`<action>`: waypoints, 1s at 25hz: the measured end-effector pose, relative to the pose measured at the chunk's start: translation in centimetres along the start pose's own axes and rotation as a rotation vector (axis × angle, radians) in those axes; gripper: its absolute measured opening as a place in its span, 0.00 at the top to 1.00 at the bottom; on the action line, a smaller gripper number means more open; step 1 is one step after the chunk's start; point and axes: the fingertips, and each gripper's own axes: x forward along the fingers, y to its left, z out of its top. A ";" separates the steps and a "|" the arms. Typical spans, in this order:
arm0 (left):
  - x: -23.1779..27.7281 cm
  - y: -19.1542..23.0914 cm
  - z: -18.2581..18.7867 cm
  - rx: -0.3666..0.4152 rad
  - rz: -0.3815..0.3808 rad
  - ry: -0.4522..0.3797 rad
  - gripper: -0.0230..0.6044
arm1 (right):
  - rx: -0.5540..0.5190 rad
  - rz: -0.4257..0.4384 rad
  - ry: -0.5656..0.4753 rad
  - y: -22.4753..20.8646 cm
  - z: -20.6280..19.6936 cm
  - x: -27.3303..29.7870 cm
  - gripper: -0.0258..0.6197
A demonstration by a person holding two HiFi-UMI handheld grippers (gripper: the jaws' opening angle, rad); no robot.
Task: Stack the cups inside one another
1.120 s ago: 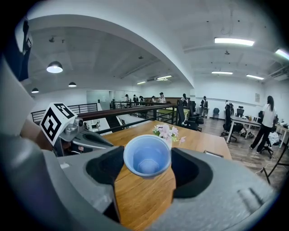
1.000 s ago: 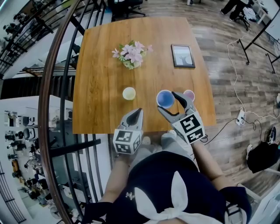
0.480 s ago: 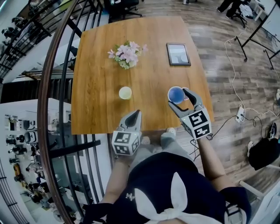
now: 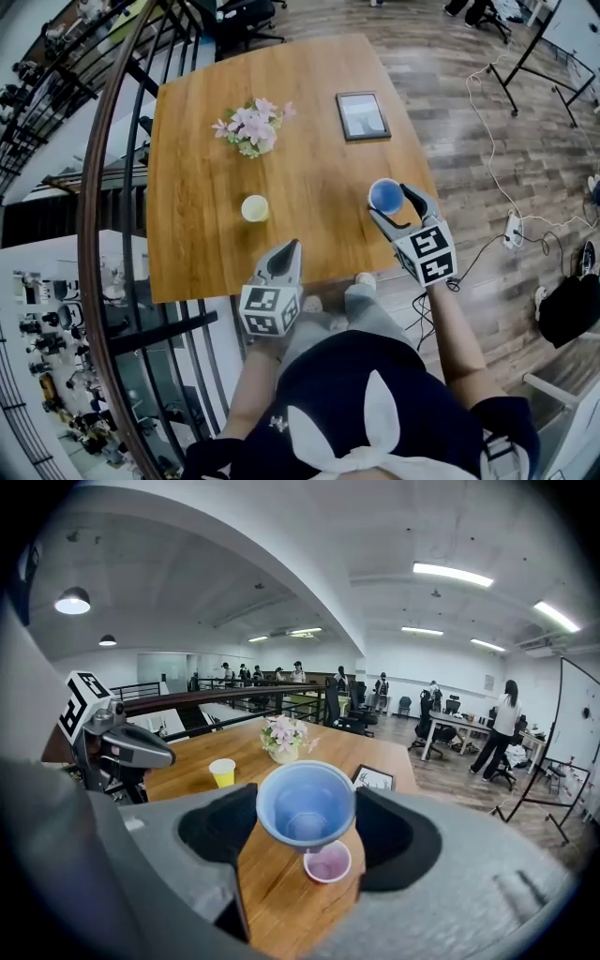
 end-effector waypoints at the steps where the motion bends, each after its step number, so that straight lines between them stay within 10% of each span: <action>1: 0.1 -0.2 0.0 0.001 -0.001 0.002 0.94 | 0.003 -0.003 0.003 -0.3 -0.2 -0.1 0.46; 25: 1.0 0.0 -2.1 -0.039 0.046 0.071 0.94 | 0.052 0.030 0.143 -3.3 -7.1 5.6 0.45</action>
